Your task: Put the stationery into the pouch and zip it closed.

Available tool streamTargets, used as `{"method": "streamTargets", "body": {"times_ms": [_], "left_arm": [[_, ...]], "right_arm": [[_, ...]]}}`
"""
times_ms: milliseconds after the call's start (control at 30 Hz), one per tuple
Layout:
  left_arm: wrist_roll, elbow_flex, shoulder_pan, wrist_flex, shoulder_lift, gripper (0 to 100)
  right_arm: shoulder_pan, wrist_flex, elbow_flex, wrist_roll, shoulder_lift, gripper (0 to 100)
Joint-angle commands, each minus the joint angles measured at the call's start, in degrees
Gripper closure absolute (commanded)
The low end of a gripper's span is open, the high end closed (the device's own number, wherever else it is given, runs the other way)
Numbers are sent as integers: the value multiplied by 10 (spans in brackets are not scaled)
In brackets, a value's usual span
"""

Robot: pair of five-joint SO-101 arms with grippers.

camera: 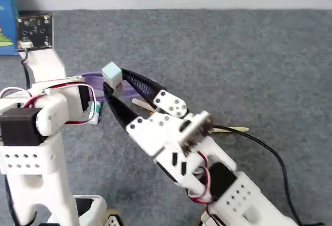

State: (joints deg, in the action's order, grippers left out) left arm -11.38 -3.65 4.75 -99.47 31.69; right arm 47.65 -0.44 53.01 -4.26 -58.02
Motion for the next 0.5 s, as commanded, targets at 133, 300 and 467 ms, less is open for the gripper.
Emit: {"method": "streamTargets", "body": {"times_ms": [133,300,467], "left_arm": [[-7,-33,-2,-9,2,988],[-7,-32,0,-9,2,988],[-7,-29,-1,-9,2,988]], "right_arm": [[-29,-51,-6,-1,73,991],[-30,-55,-2,-2,88,981],[-29,-55,24,-2,85,805]]}}
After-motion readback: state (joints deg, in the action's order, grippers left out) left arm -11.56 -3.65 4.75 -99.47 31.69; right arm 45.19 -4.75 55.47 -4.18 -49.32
